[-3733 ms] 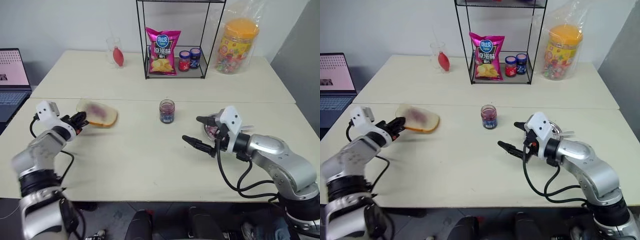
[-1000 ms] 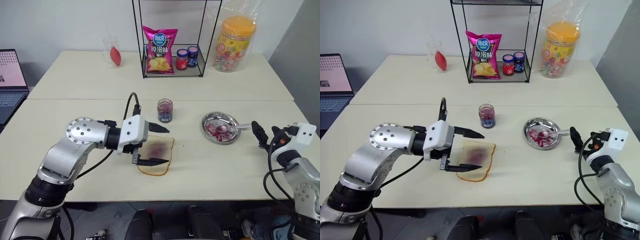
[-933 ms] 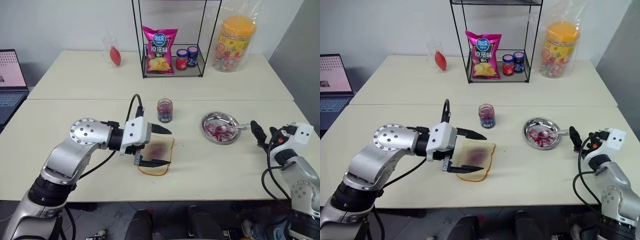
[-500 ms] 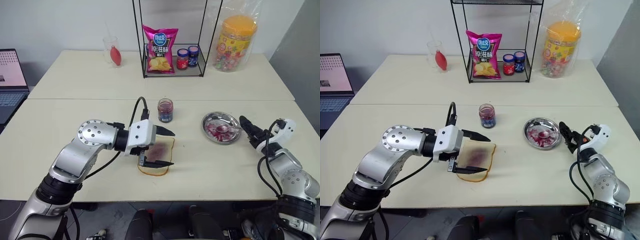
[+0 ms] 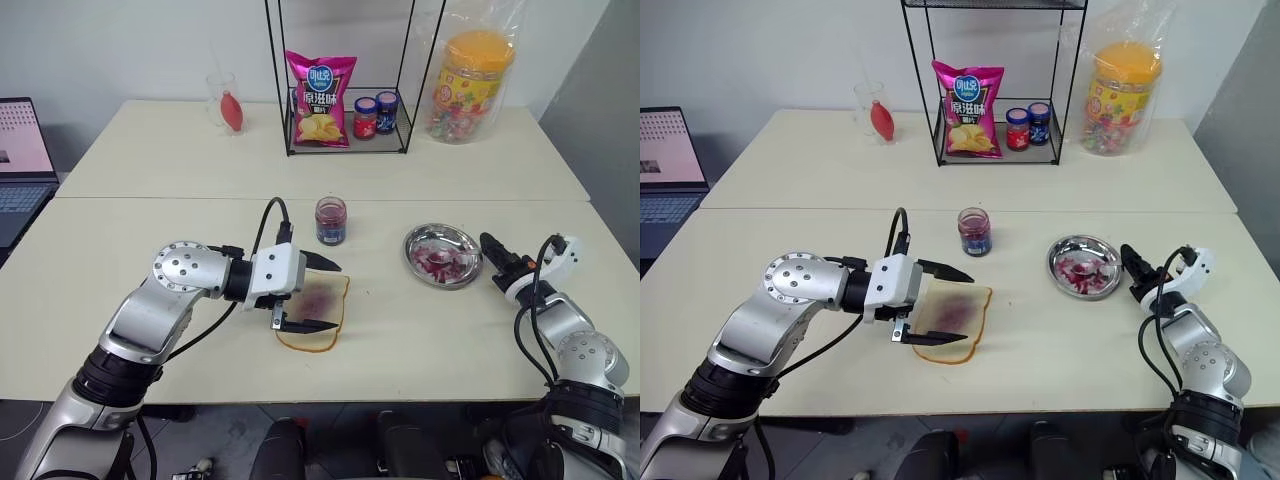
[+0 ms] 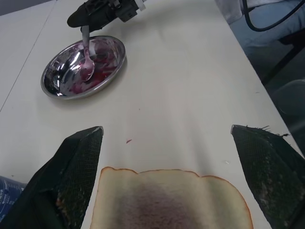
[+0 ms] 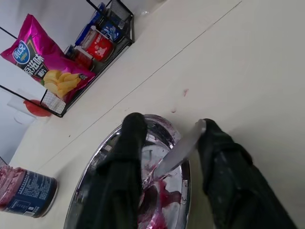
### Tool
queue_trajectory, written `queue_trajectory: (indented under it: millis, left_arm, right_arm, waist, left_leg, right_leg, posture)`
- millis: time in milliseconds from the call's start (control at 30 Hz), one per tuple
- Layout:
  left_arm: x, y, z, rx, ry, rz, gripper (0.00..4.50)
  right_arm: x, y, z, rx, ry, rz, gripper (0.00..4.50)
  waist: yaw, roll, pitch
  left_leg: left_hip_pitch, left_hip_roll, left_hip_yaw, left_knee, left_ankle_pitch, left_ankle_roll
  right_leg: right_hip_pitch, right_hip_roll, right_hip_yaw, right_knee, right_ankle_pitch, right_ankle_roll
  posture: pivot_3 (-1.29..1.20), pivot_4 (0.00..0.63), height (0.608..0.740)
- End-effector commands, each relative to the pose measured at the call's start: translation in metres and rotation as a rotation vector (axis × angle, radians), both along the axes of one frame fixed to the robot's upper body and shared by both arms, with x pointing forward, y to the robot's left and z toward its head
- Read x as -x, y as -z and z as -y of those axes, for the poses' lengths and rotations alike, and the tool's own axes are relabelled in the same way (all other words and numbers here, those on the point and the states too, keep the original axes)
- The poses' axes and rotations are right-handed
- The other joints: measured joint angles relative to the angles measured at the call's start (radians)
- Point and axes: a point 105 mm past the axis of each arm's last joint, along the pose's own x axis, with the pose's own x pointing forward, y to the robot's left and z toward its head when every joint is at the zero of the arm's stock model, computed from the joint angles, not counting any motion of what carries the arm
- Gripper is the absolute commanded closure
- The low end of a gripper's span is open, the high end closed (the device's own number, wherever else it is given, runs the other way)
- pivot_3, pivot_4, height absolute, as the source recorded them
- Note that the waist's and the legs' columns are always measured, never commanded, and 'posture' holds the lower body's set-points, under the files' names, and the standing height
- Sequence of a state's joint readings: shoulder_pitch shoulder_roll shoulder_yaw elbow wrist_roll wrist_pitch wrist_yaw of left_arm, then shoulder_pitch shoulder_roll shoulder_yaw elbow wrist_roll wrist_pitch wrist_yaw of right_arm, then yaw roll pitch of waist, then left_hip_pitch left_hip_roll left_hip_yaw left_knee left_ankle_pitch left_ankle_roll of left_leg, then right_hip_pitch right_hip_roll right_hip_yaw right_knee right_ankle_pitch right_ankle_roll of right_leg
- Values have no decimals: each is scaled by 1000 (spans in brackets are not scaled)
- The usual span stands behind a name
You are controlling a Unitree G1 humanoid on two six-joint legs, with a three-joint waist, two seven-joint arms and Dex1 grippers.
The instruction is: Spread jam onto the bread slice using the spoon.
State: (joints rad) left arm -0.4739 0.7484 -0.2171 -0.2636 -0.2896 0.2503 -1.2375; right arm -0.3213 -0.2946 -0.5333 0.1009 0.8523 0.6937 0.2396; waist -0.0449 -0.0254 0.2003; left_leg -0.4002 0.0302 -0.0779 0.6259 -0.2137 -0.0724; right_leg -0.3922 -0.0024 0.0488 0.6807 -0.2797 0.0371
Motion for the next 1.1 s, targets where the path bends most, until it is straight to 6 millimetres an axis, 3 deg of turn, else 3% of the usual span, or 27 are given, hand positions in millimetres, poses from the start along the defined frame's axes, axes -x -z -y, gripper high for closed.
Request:
queue_trajectory:
  millis: [33,133,400,600,733,867,933,1033,1100]
  left_arm:
    - [1,-4,0,-3,12,36,0]
    - [0,-4,0,-13,12,46,0]
    - [-6,-9,-3,46,-57,29,0]
    - [-24,-30,-27,190,-268,40,0]
    - [-30,-33,-55,242,-436,30,0]
    - [-30,-31,-77,294,-566,18,0]
    - [-30,-30,-82,303,-596,15,0]
    - [-26,-26,-96,384,-664,-27,0]
    - [-25,-24,-101,399,-691,-29,0]
  right_arm:
    - [-1,-14,5,-34,12,50,3841]
    - [-1,-14,4,-43,5,51,4453]
    - [5,-35,-1,21,-44,133,4453]
    - [20,-84,-10,119,-117,272,4453]
    - [31,-127,-31,217,-217,385,4453]
    - [31,-157,-70,298,-334,477,4453]
    - [29,-165,-82,312,-366,502,4453]
    - [14,-176,-127,387,-468,555,4453]
    - [4,-180,-142,384,-484,562,4453]
  waist:
    - [0,0,0]
    - [0,0,0]
    - [0,1,0]
    - [-1,4,2]
    - [-8,6,3]
    - [-13,6,3]
    - [-15,6,3]
    - [-14,6,4]
    - [-16,6,4]
  left_leg:
    - [0,0,0,0,0,0]
    - [0,0,0,0,0,0]
    - [0,0,0,0,0,0]
    - [0,0,0,0,0,0]
    - [0,0,0,-1,0,0]
    - [0,0,-1,-1,0,0]
    - [0,1,1,-1,0,0]
    - [0,1,1,-1,0,0]
    - [-1,1,1,-1,0,0]
  right_leg:
    - [0,0,0,0,0,0]
    - [0,0,0,0,0,0]
    - [1,0,0,0,0,0]
    - [0,0,0,0,0,0]
    - [0,0,0,0,0,0]
    - [-1,0,-1,0,0,0]
    - [-1,0,1,0,0,0]
    - [-2,0,1,0,0,0]
    - [-3,0,1,0,0,0]
  posture:
    - [0,150,740]
    - [0,150,740]
    - [0,150,740]
    - [0,150,740]
    - [0,150,740]
    - [0,150,740]
    - [0,150,740]
    - [0,150,740]
    - [0,150,740]
